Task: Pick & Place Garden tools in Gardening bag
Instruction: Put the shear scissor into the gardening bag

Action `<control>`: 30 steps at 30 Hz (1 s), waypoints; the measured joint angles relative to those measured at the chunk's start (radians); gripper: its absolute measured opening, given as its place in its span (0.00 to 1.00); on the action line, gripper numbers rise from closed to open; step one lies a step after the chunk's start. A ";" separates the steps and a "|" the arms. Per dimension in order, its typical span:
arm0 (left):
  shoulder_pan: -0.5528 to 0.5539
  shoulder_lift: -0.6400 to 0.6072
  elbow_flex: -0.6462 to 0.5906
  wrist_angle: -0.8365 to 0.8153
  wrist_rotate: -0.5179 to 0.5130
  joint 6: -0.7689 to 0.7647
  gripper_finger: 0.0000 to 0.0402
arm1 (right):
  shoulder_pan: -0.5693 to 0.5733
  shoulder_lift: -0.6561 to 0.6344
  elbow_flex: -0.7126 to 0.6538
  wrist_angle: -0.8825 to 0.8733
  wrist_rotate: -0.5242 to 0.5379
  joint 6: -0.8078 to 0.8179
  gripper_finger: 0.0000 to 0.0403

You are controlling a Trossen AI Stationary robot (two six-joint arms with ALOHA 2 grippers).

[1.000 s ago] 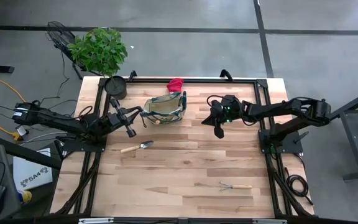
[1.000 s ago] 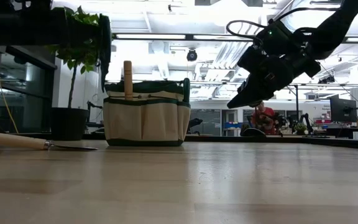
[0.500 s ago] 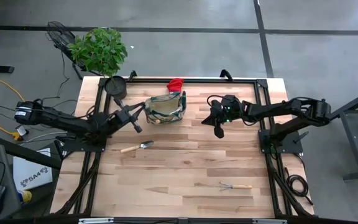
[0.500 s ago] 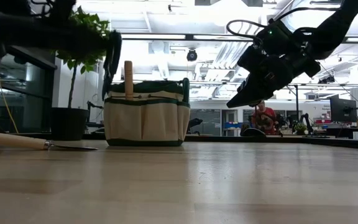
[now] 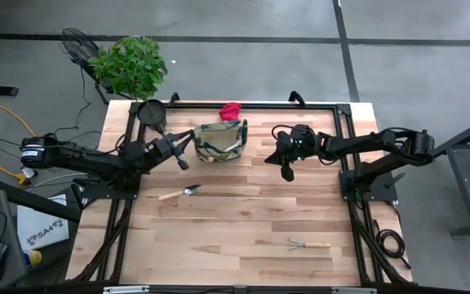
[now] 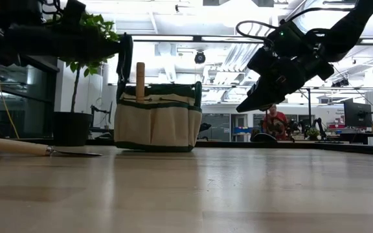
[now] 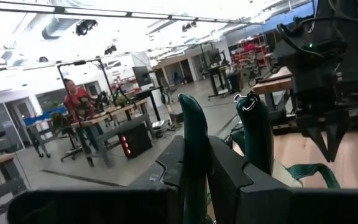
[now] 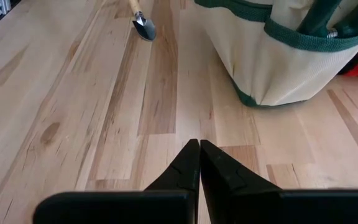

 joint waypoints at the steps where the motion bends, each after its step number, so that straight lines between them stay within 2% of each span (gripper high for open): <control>1: 0.000 -0.001 0.000 0.001 0.002 0.000 0.09 | 0.000 0.000 0.000 0.000 0.000 0.000 0.01; 11: 0.000 -0.001 0.000 0.045 0.055 0.001 0.09 | 0.000 0.000 0.000 -0.010 0.000 0.000 0.01; 28: 0.000 0.029 0.000 -0.023 0.020 -0.030 0.09 | 0.000 0.000 0.000 -0.008 0.000 0.003 0.01; 30: 0.000 0.029 0.000 -0.023 0.049 -0.023 0.09 | 0.000 0.000 0.000 -0.008 0.000 0.004 0.01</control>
